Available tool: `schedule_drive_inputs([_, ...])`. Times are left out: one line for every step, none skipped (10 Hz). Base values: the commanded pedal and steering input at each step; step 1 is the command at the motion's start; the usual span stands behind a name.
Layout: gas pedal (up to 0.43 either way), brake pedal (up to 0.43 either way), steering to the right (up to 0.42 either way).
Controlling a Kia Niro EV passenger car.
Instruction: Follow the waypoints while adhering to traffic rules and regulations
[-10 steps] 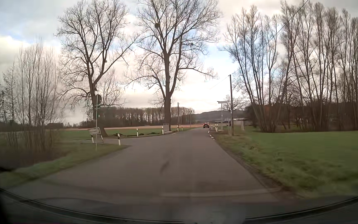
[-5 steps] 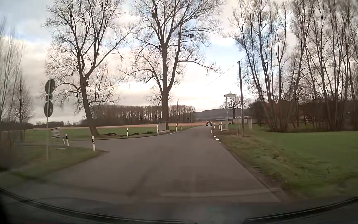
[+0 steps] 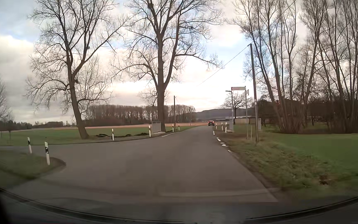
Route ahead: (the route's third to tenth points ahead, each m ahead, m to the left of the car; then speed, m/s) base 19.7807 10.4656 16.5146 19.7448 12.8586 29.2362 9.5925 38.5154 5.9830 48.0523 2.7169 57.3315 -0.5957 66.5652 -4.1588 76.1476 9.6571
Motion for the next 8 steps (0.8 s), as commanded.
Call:
schedule_drive_inputs([0.000, 0.262, 0.001])
schedule_drive_inputs([0.000, 0.268, -0.003])
schedule_drive_inputs([0.000, 0.274, -0.014])
schedule_drive_inputs([0.000, 0.274, -0.034])
schedule_drive_inputs([0.000, 0.274, -0.058])
schedule_drive_inputs([0.000, 0.274, -0.103])
schedule_drive_inputs([0.000, 0.274, -0.150])
schedule_drive_inputs([0.000, 0.268, -0.197])
